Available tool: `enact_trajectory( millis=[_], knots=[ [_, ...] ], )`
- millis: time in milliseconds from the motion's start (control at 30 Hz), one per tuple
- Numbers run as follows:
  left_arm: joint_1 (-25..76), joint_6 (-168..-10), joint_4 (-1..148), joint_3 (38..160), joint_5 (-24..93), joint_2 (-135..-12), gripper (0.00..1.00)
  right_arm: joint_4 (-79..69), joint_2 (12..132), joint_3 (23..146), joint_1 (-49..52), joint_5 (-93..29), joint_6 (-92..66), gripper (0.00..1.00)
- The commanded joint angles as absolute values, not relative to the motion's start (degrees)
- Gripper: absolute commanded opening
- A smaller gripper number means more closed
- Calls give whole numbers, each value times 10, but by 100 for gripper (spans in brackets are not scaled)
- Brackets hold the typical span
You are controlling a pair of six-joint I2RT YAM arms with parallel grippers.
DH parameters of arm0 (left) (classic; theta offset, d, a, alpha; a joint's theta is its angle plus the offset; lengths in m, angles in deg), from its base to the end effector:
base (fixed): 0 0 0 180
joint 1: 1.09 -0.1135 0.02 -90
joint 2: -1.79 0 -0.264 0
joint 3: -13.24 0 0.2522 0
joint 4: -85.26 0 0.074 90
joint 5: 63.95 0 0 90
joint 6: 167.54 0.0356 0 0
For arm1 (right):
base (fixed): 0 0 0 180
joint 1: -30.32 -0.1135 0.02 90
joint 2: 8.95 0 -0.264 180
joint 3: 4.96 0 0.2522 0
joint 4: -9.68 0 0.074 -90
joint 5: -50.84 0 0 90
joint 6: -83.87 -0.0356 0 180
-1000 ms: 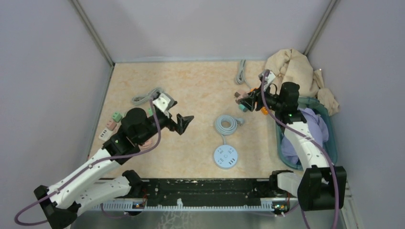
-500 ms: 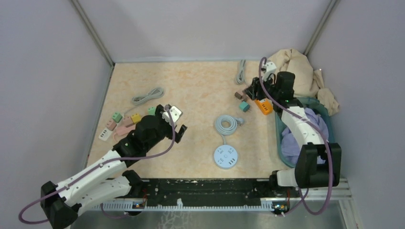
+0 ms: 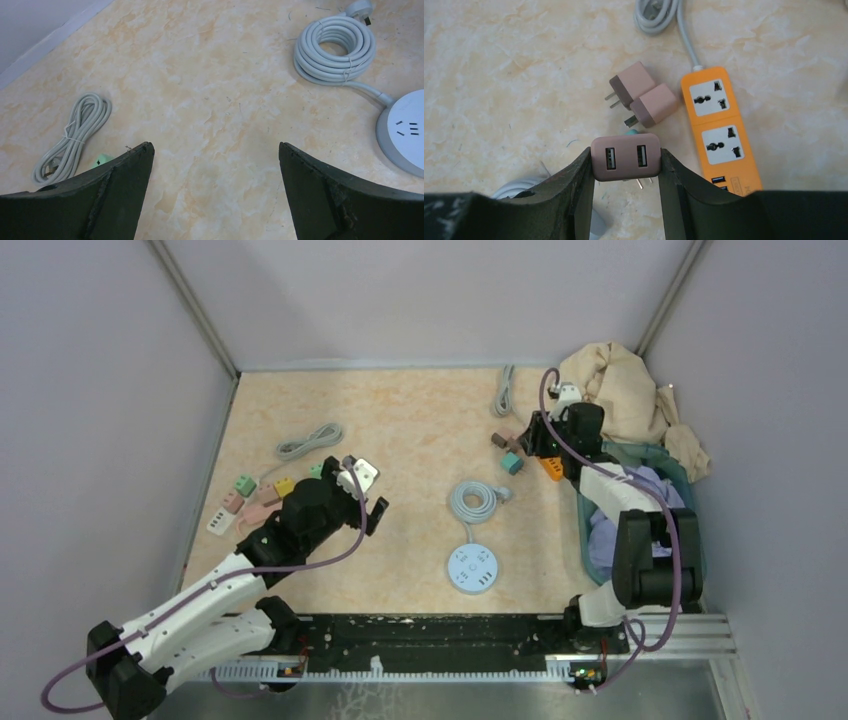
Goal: Pull the plug off the socket
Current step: Place the plug at the center of the board.
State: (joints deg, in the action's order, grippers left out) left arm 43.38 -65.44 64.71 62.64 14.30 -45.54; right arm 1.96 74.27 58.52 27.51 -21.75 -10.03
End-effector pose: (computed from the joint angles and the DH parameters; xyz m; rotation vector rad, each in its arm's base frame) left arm 0.1452 -0.1324 0.2822 0.7705 1.7268 -0.1922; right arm 0.3211 0.0264 0.2407 -0.1702 2.0409 0.3842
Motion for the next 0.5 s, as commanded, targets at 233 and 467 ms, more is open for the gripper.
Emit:
enact_trajectory(
  millis=[233,467],
  knots=[
    [428,-647,660,622,152,-455,100,46,795,615,279,-270,-167,25],
    [428,-647,660,621,158,-457,100,43,813,617,279,-279,-168,33]
  ],
)
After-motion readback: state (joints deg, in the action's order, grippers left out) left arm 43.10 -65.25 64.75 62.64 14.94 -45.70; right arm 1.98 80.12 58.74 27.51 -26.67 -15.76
